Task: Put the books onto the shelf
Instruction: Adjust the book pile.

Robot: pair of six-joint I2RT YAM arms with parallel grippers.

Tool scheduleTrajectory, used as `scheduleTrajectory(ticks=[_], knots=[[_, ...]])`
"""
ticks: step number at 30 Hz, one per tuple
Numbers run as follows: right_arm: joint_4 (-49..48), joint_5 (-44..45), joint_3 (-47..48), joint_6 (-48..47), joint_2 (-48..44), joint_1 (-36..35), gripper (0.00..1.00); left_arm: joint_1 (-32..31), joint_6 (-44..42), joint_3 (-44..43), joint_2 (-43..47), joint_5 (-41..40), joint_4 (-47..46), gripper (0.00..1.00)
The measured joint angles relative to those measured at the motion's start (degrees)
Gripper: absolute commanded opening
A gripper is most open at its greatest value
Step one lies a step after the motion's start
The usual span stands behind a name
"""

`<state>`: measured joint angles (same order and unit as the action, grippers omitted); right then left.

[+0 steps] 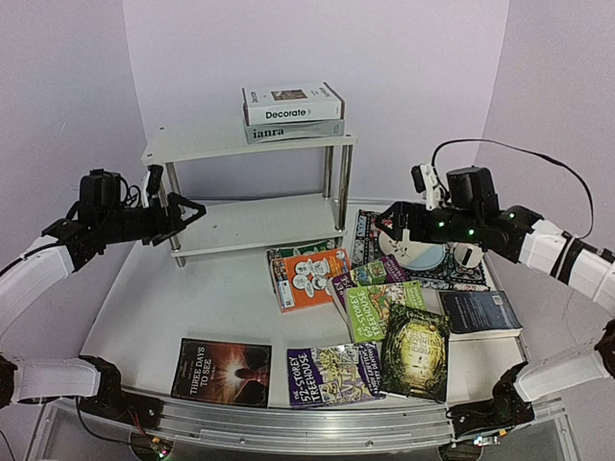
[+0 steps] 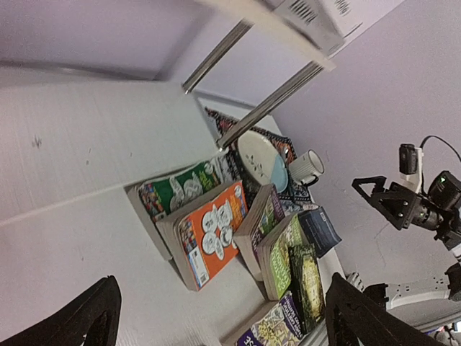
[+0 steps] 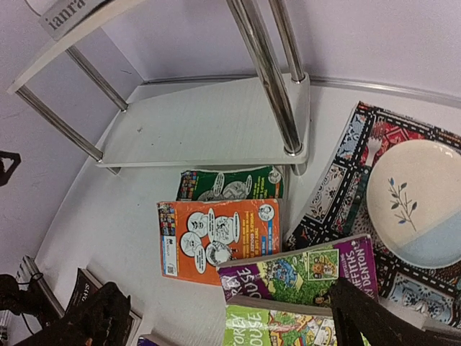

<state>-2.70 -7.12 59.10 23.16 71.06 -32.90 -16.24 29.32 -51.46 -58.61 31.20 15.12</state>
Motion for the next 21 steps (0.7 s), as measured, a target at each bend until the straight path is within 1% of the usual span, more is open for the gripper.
scheduleTrajectory(ticks=[3, 7, 14, 21], knots=[[0.5, -0.4, -4.6, 2.9, -1.5, 0.0, 0.98, -2.5, 2.8, 4.1, 0.0, -1.0, 0.6, 1.0], [0.5, -1.8, -8.5, 6.8, -0.6, 0.0, 0.98, -7.5, 6.6, 7.4, 0.0, -2.2, -0.9, 1.0], [-0.3, -5.5, -9.9, 11.4, 4.8, 0.0, 0.98, -17.4, 14.2, 11.9, -2.4, -6.1, -6.9, 1.0], [-0.6, -6.8, -12.1, 12.7, 5.0, -0.3, 0.98, -26.4, 18.8, 13.7, -7.4, -10.9, -12.7, 1.0]])
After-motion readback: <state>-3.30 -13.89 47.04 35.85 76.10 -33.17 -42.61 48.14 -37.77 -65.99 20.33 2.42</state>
